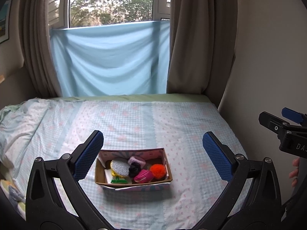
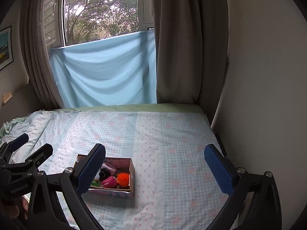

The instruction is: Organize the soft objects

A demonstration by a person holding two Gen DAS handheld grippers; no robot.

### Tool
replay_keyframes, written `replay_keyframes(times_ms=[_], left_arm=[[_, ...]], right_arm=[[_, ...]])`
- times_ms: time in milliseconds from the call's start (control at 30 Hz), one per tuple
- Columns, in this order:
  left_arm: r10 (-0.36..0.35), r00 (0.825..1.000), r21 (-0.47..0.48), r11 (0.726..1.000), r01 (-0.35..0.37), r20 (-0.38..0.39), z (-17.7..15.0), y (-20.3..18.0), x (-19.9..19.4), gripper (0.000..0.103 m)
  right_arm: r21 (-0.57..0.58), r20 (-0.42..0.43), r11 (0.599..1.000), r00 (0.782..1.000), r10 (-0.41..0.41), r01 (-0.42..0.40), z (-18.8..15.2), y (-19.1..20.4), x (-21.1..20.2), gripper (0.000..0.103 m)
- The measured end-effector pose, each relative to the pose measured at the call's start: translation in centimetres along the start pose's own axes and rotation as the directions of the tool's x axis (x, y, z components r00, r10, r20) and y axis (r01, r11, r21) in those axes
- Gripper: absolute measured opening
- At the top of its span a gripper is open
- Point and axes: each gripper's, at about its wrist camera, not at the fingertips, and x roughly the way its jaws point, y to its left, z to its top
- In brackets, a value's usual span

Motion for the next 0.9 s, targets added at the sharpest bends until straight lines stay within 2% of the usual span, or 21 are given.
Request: replay_keyframes(times_ms=[333,900], left_arm=[[-0.018,1.0,0.014,1.0,0.018,-0.006,-0.16,-0.6,-0.01,0.103],[-0.009,1.0,0.021,1.0,0.009,0.0,-0.02,-0.44,0.11,0.103]], right_arm=[[0.002,0.004,1.0,1.0,0.001,-0.001,-0.16,-0.01,0.09,0.102],[0.005,0.001,1.0,1.0,0.001,-0.001,-0.1,0.27,0.18,0.103]])
